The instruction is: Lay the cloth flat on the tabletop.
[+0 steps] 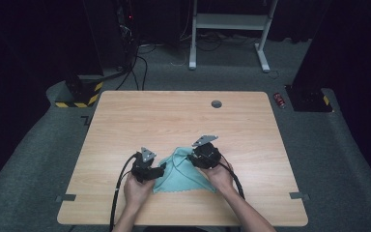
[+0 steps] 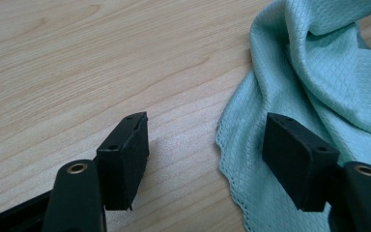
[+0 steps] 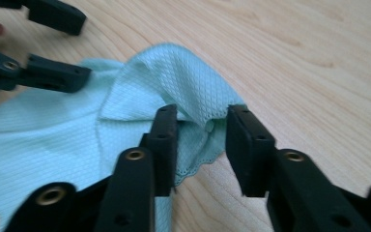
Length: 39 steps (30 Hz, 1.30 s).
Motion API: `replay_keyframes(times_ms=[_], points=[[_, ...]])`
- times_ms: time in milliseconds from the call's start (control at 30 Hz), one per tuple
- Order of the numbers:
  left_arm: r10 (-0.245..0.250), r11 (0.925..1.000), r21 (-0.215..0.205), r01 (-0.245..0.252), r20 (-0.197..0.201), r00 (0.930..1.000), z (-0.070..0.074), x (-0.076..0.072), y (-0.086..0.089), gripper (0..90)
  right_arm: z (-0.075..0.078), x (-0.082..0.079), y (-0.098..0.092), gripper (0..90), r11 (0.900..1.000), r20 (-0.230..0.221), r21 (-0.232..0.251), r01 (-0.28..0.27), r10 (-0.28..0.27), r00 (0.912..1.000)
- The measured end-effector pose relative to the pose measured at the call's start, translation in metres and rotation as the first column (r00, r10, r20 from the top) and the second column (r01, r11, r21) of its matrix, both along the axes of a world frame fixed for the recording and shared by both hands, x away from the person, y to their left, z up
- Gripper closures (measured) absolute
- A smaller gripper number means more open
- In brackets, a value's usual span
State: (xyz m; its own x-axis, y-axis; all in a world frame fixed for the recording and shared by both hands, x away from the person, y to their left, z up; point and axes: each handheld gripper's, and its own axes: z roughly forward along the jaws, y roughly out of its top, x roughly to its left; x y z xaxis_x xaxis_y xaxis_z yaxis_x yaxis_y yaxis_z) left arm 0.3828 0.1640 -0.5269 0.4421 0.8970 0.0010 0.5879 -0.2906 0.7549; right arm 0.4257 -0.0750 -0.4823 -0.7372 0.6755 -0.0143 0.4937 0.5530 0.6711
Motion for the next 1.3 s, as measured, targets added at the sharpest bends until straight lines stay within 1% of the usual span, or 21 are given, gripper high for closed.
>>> replay_keyframes(times_ms=[167, 200, 233, 267, 300, 333, 400, 467, 500, 533, 567, 700, 833, 967, 1067, 1167, 1267, 1300], points=[[0.000, 1.0000, 0.000, 0.000, 0.000, 1.0000, 0.000, 0.000, 0.000, 33.6, -0.017, 0.007, 0.010, 62.8, 1.000, -0.029, -0.026, 0.003, -0.004, 0.9996], [0.000, 1.0000, 0.000, 0.000, 0.000, 1.0000, 0.000, 0.000, 0.000, 33.6, -0.019, 0.008, 0.012, 63.5, 1.000, -0.034, -0.027, 0.010, -0.011, 0.9994], [0.000, 1.0000, 0.000, 0.000, 0.000, 1.0000, 0.000, 0.000, 0.000, 33.6, -0.021, 0.011, 0.012, 65.0, 1.000, -0.034, -0.026, 0.006, -0.007, 0.9994], [0.000, 1.0000, 0.000, 0.000, 0.000, 1.0000, 0.000, 0.000, 0.000, 33.6, -0.022, 0.013, 0.012, 68.1, 1.000, -0.047, -0.018, 0.008, -0.009, 0.9988], [-0.001, 1.0000, 0.000, 0.001, 0.000, 1.0000, 0.000, 0.000, 0.000, 33.6, -0.024, 0.015, 0.011, 71.5, 1.000, -0.060, -0.005, -0.003, 0.003, 0.9982], [0.000, 1.0000, 0.000, 0.000, 0.000, 1.0000, 0.000, 0.000, 0.000, 33.6, -0.025, 0.016, 0.011, 74.4, 1.000, -0.071, 0.002, -0.004, 0.004, 0.9975], [0.000, 1.0000, 0.000, 0.000, 0.000, 1.0000, 0.000, 0.000, 0.000, 33.6, -0.026, 0.018, 0.010, 84.3, 1.000, -0.089, 0.015, -0.006, 0.007, 0.9960], [-0.001, 1.0000, 0.000, 0.001, 0.000, 1.0000, 0.000, 0.000, 0.000, 33.6, -0.023, 0.018, 0.007, 87.2, 0.999, -0.081, 0.030, -0.014, 0.016, 0.9966], [-0.001, 1.0000, 0.000, 0.001, 0.000, 1.0000, 0.000, 0.000, 0.000, 33.6, -0.021, 0.016, 0.006, 87.4, 0.999, -0.095, 0.034, 0.000, 0.003, 0.9955], [-0.001, 1.0000, 0.000, 0.001, 0.000, 1.0000, 0.000, 0.000, 0.000, 33.6, -0.020, 0.017, 0.004, 87.6, 0.999, -0.077, 0.041, -0.015, 0.018, 0.9969], [-0.001, 1.0000, 0.000, 0.001, 0.000, 1.0000, 0.000, 0.000, 0.000, 33.6, -0.017, 0.016, 0.003, 87.7, 0.999, -0.079, 0.048, -0.008, 0.012, 0.9968], [-0.001, 1.0000, 0.000, 0.001, 0.000, 1.0000, 0.000, 0.000, 0.000, 33.7, -0.007, 0.012, -0.005, 87.8, 0.998, -0.051, 0.069, -0.012, 0.015, 0.9986], [0.000, 1.0000, 0.000, 0.000, 0.000, 1.0000, 0.000, 0.000, 0.000, 33.6, 0.002, 0.009, -0.016, 87.8, 0.996, -0.043, 0.086, -0.003, 0.007, 0.9991], [-0.001, 1.0000, 0.000, 0.001, 0.000, 1.0000, 0.000, 0.000, 0.000, 33.7, 0.009, 0.006, -0.030, 87.8, 0.997, -0.021, 0.081, 0.012, -0.010, 0.9997], [0.000, 1.0000, 0.001, 0.000, 0.001, 1.0000, 0.000, 0.000, 0.000, 33.6, 0.016, 0.003, -0.042, 87.8, 0.996, 0.011, 0.080, 0.028, -0.029, 0.9995], [-0.004, 1.0000, -0.004, 0.004, -0.001, 1.0000, 0.000, 0.000, 0.000, 33.2, 0.020, 0.000, -0.055, 87.7, 0.997, 0.037, 0.059, 0.049, -0.052, 0.9980], [-0.006, 1.0000, -0.006, 0.006, 0.000, 1.0000, 0.000, 0.000, 0.000, 32.8, 0.018, 0.000, -0.063, 87.4, 0.997, 0.043, 0.033, 0.073, -0.074, 0.9963], [-0.007, 1.0000, -0.005, 0.007, -0.001, 1.0000, 0.000, 0.000, 0.000, 32.8, 0.015, 0.002, -0.065, 86.4, 0.996, 0.034, 0.029, 0.081, -0.082, 0.9961]])
